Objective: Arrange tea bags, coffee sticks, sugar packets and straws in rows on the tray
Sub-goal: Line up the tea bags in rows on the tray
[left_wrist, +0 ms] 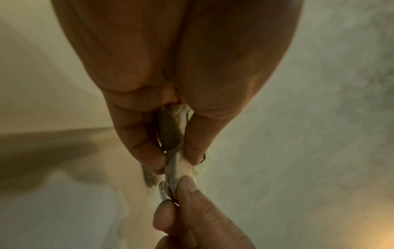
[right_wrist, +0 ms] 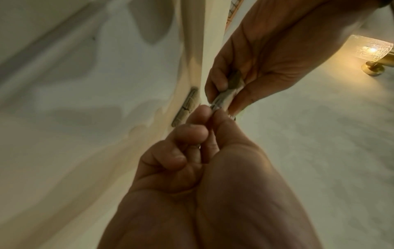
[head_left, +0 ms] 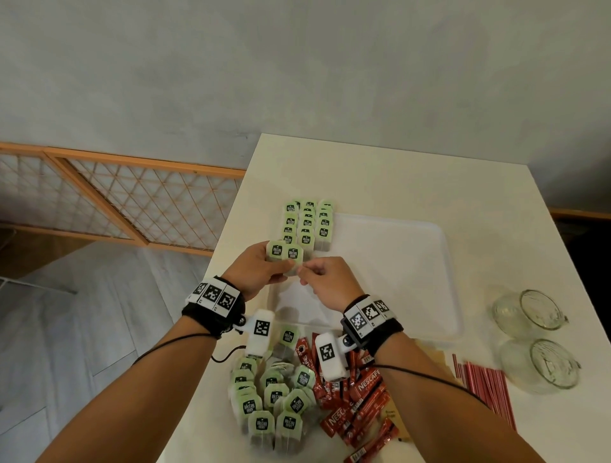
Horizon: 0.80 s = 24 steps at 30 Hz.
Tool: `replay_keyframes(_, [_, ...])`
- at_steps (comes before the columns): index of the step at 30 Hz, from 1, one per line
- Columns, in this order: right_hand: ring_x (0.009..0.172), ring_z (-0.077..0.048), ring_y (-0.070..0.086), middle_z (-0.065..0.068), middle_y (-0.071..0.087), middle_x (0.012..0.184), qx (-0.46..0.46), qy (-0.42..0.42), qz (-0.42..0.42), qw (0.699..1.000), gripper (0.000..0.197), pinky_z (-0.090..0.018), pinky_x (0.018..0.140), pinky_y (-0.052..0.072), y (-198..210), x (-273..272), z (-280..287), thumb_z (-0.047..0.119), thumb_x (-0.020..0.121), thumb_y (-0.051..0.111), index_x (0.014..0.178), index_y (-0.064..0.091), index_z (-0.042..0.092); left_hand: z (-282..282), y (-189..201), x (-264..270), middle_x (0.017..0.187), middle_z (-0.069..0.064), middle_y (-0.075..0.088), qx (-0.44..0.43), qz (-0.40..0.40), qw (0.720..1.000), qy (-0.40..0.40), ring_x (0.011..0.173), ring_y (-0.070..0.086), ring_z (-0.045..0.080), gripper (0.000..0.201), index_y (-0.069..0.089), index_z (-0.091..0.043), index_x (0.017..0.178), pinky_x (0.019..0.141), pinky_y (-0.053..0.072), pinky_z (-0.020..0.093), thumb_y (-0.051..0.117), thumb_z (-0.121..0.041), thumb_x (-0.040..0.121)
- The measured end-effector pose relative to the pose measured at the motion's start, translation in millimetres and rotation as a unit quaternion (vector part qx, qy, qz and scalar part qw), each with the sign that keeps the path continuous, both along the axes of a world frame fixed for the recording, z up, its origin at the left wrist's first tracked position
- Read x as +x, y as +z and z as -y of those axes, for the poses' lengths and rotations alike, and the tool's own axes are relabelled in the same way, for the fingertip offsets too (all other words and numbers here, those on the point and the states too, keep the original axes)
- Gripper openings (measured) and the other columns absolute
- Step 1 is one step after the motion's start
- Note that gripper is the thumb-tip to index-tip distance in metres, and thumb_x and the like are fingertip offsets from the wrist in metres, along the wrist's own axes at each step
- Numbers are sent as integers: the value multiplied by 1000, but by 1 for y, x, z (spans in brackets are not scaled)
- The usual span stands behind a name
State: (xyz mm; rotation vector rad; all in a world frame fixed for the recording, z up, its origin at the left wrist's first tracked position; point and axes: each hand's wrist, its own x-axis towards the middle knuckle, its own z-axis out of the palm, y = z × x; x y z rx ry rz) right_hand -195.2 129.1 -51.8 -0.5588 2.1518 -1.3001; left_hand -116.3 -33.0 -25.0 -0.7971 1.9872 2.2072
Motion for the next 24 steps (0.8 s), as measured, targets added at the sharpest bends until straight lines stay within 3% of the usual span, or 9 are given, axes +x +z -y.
replay_keyframes(2, [51,-10,45,-6,66,66,0,-11,-4,1000,24,-26,54,41,2,-4,-3,30,95,67,78,77,16,-1,0,-3,103,8,74,13,1,1000,11,85,69,16,19,65,-9,113,75,58,26,64,-5,95])
replay_keyframes(5, [44,-6,40,-6,68,67,1,-34,-16,999,24,-21,48,35,4,-14,-8,29,96,66,78,78,18,-1,-1,-6,95,9,70,31,6,999,41,79,67,19,17,63,-5,112,71,59,27,62,-14,98])
replay_keyframes(10, [42,1,47,10,64,60,56,-70,-46,995,30,-13,48,34,3,-33,-15,28,96,65,69,73,18,1,-1,-6,98,13,67,54,17,996,64,84,68,26,19,60,-1,114,70,59,30,55,-15,102])
replay_keyframes(14, [48,-8,49,9,63,58,99,-82,-40,991,30,-20,50,37,-3,-41,-17,25,96,64,68,73,19,1,-3,-5,106,15,70,53,28,997,54,91,69,27,22,61,-1,120,75,58,32,50,-7,102])
replay_keyframes(18, [45,-6,51,12,61,54,128,-88,-50,987,34,-16,45,34,-2,-43,-14,28,95,65,62,70,22,0,-1,-3,111,13,72,32,28,999,31,94,68,23,22,64,-6,118,85,56,34,51,-2,101])
replay_keyframes(22, [54,-9,60,10,67,62,144,-96,-53,984,33,-18,47,39,1,-43,-9,31,95,65,64,71,22,-1,2,-2,112,11,72,29,14,999,5,96,69,24,26,63,-10,118,89,55,35,50,3,99])
replay_keyframes(24, [68,-16,66,3,72,75,129,-119,-39,984,23,-22,57,46,1,-43,-9,35,93,67,73,67,23,-3,4,-1,111,11,72,30,7,999,-10,95,69,24,27,64,-13,115,86,55,34,50,4,99])
